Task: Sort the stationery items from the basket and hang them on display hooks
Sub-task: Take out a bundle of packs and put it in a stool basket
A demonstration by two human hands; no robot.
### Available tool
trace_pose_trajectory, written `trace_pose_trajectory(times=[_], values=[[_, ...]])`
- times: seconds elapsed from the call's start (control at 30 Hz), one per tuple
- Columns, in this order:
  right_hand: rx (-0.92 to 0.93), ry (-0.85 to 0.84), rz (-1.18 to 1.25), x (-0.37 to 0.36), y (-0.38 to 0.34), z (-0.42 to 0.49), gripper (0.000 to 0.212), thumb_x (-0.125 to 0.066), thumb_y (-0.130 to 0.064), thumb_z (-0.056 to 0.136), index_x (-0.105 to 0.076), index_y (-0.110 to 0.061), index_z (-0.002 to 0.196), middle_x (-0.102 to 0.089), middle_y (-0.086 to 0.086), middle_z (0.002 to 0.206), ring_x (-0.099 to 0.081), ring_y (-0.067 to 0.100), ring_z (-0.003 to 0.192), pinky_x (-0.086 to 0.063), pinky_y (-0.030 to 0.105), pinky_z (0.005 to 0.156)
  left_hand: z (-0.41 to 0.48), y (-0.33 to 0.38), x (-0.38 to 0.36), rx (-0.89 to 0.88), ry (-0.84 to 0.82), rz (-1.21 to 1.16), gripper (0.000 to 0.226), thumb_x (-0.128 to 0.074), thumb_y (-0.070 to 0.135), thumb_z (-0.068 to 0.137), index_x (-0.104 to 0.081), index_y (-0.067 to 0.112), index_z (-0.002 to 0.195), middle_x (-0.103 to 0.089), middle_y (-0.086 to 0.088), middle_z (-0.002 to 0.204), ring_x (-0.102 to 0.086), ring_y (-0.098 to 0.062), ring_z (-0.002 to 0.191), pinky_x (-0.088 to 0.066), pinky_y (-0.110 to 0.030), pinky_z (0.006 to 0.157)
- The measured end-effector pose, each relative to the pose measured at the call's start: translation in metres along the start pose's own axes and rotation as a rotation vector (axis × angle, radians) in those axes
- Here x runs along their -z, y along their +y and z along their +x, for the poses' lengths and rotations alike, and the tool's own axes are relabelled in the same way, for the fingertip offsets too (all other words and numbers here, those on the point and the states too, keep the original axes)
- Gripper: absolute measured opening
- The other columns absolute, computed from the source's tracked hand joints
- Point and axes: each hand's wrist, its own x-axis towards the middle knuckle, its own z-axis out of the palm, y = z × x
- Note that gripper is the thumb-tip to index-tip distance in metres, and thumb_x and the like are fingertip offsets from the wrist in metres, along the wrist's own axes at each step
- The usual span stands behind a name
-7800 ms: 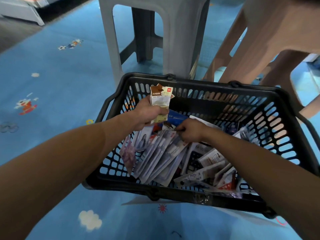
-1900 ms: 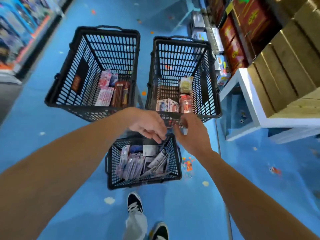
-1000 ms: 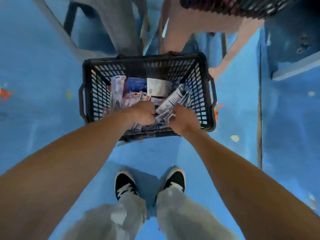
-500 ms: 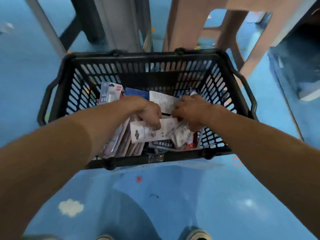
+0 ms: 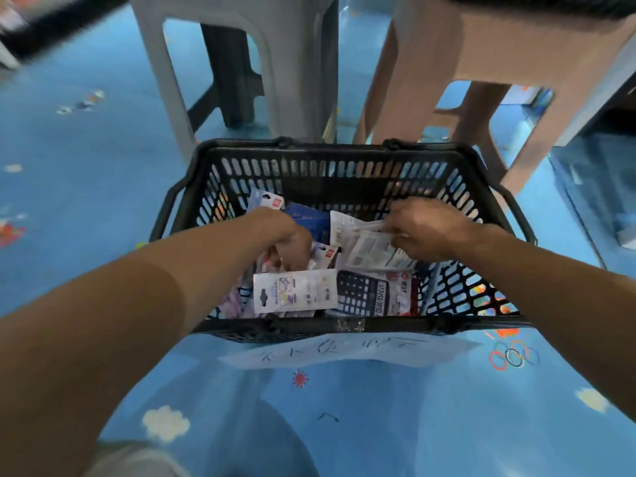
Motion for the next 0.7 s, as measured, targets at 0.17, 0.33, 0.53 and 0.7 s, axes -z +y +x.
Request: trace_pose_trajectory(times=[0.17,0.33,0.53,0.7], values=[[0.065,0.435,0.037,0.01,-0.004,-0.003,0.015,-0.058,-0.022,0.096,-0.066,-0.011,0.101,-0.059,0.008,0.103,-0.057,0.031,0.095,-0.049,0.045,0.075,-0.015,-0.006,0.011,-0.128,0.165,-0.98,0.044,-0.038,0.051,0.108,-0.062,0.019,0.125,-0.074,-0.008,0.119,-0.076,-0.03,0.099,-0.055,-0.041,0.087],[0.168,0.705,-0.066,0.013,-0.01,-0.002,0.008,-0.068,-0.006,0.089,-0.063,-0.005,0.095,-0.06,0.014,0.099,-0.055,0.032,0.09,-0.03,0.037,0.066,-0.017,-0.027,0.011,-0.29,-0.032,-1.565,0.083,-0.017,0.079,0.097,-0.058,0.017,0.133,-0.071,-0.021,0.126,-0.069,-0.049,0.11,-0.046,-0.054,0.108],[0.389,0.676,-0.087,0.01,-0.038,0.007,0.013,-0.065,-0.001,0.084,-0.066,-0.004,0.097,-0.062,0.02,0.104,-0.058,0.038,0.096,-0.051,0.042,0.067,-0.029,-0.021,0.011,-0.392,-0.098,-1.441,0.06,-0.071,0.047,0.087,-0.059,0.006,0.129,-0.07,-0.014,0.115,-0.067,-0.03,0.107,-0.058,-0.051,0.097],[0.373,0.454,-0.124,-0.004,-0.036,0.004,0.042,-0.067,-0.003,0.088,-0.061,-0.019,0.126,-0.052,0.016,0.133,-0.047,0.035,0.125,-0.056,0.044,0.084,-0.031,-0.035,0.007,-0.332,-0.024,-1.423,0.047,-0.076,0.027,0.083,-0.062,0.001,0.119,-0.077,-0.014,0.097,-0.076,-0.028,0.083,-0.063,-0.041,0.069]])
